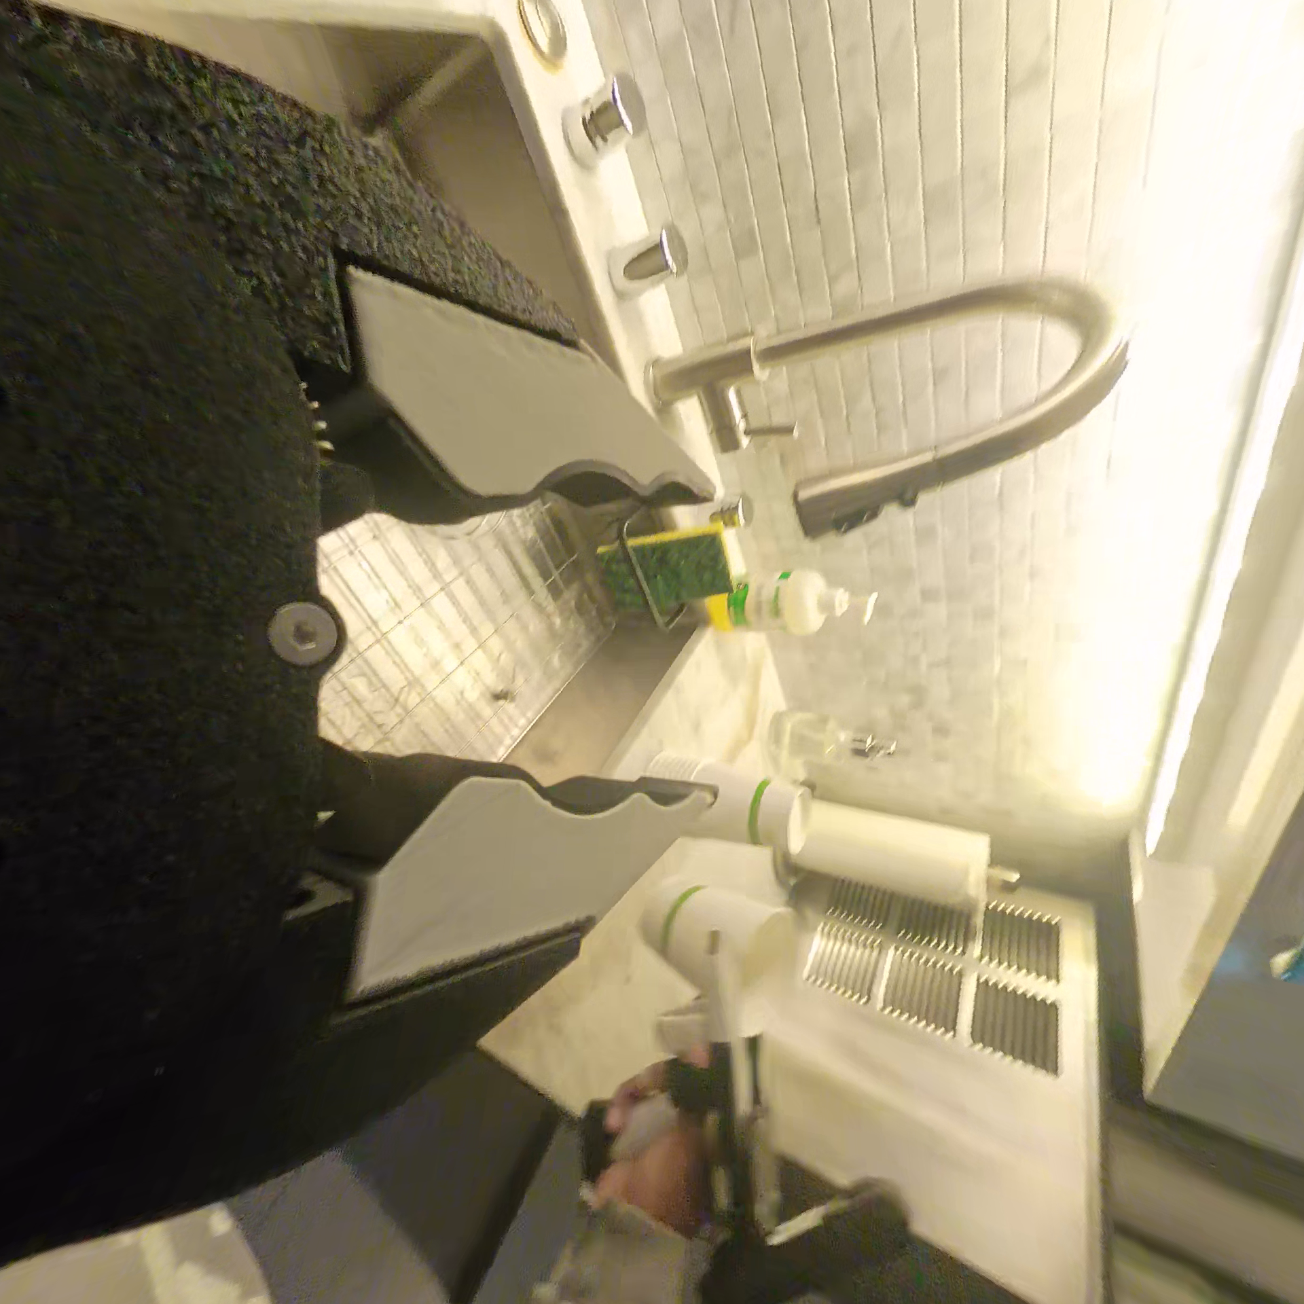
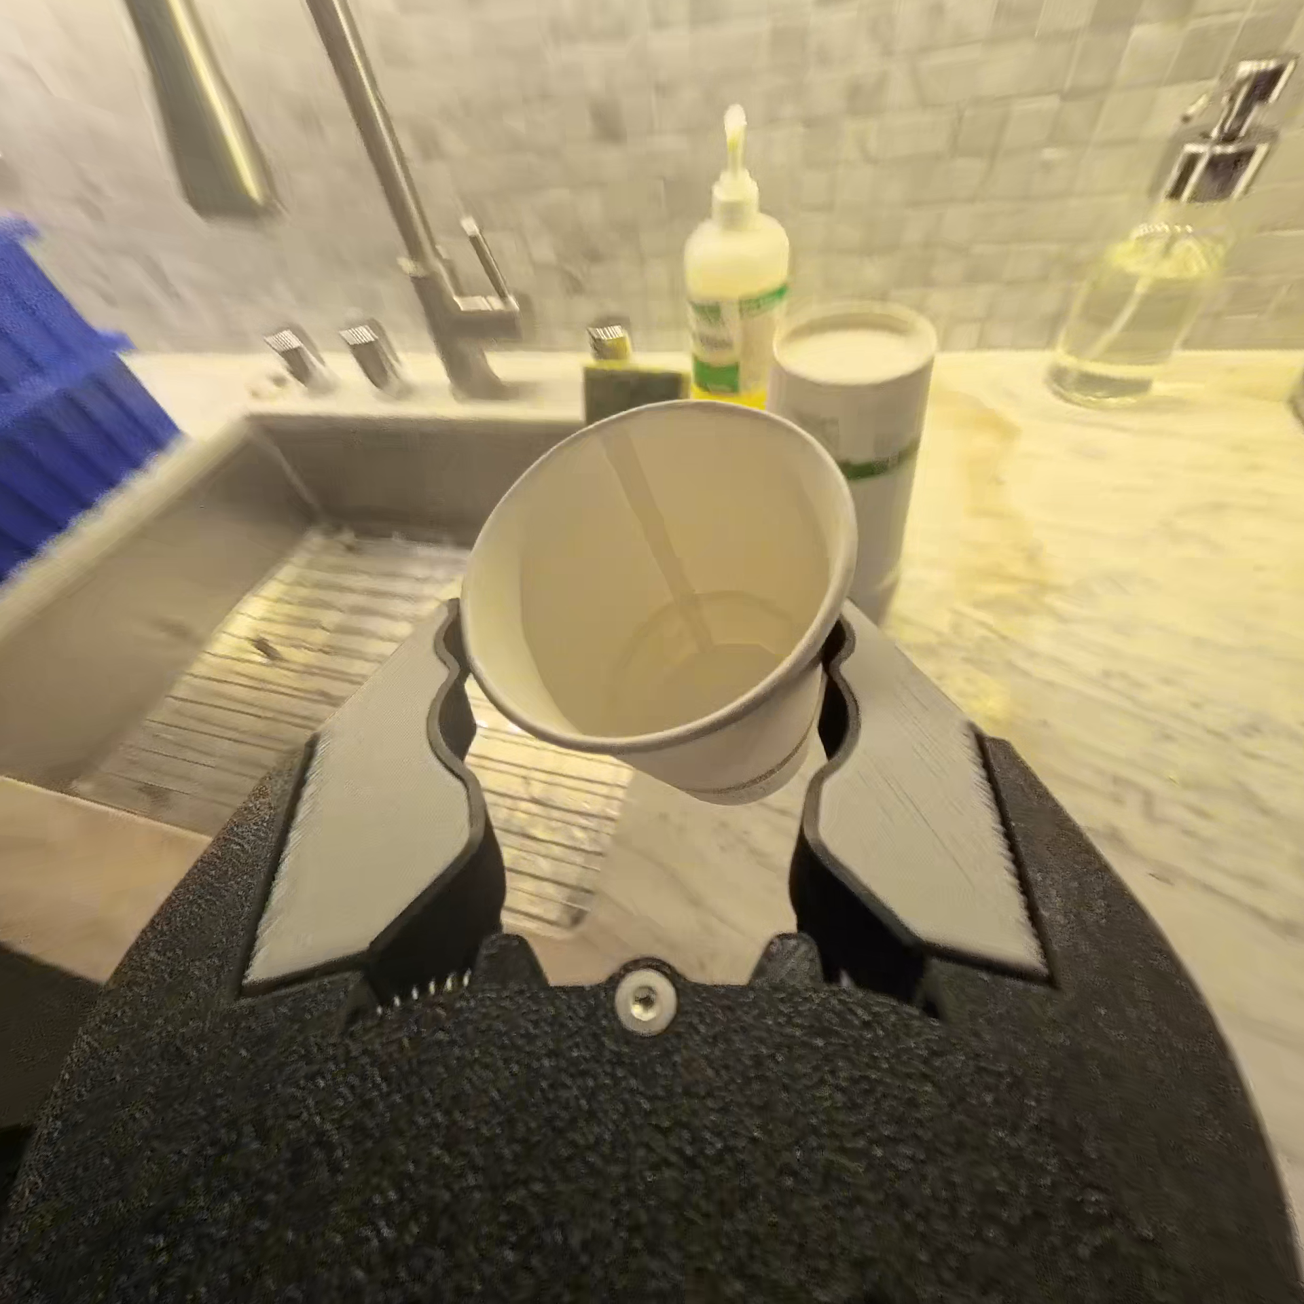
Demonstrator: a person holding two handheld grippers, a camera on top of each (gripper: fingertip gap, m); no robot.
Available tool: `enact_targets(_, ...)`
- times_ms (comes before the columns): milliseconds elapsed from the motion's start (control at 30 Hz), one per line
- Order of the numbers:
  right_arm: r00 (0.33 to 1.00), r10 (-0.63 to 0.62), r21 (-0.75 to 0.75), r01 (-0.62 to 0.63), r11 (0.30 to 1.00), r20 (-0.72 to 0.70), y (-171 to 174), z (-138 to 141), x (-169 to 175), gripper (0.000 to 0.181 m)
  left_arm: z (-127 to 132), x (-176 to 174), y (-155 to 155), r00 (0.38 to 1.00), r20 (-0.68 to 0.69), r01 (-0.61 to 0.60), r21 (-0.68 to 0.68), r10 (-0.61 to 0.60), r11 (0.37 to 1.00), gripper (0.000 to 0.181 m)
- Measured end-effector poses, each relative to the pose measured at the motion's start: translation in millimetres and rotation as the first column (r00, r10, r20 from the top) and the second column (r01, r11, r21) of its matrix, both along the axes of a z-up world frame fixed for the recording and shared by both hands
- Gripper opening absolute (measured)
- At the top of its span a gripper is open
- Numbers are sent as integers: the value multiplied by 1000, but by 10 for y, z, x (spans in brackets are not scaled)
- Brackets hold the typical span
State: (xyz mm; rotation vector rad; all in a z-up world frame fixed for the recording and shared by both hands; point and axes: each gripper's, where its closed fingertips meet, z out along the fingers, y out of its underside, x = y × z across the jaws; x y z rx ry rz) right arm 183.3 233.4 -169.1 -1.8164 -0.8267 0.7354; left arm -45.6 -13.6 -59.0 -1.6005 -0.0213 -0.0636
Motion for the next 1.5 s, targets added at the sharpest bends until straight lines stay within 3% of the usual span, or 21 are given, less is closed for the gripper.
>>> enact_targets(133, 999, -7, -49, 9, 999, 38, 71, -499, -62, 100, 130, -356, -137, 993, 34, -116, 45, 114, 992, 54)
enact_targets(267, 997, -12, -156, 23, 988, 72, 121, -855, -70, 101, 90, -589, -282, 981, 33, -192, 4, 192, 981, 37)
enact_targets(600, 999, 1, -191, 8, 982, 52, 187, -896, -63, 106, 21, -842, -499, 952, 51, -302, -20, 303, 953, 47)
enact_targets(767, 996, 17, -134, -5, 991, 89, 166, -768, 10, 121, 32, -885, -533, 945, 79, -317, -11, 317, 948, 54)
enact_targets(867, 991, -11, -31, 15, 999, 135, 148, -540, 168, 128, 13, -931, -576, 941, 78, -329, -22, 330, 944, 57)
enact_targets(967, 984, -46, 66, 36, 997, 170, 57, -246, 327, 128, -27, -979, -633, 934, 59, -349, -44, 352, 936, 61)
enact_targets(1200, 972, -118, 50, 110, 993, 202, -412, 39, 474, 122, -264, -1031, -758, 923, 55, -373, -127, 382, 919, 70)
enact_targets(1500, 963, -176, -38, 188, 981, 206, -920, -100, 560, 114, -547, -833, -782, 936, 48, -334, -201, 349, 921, 76)
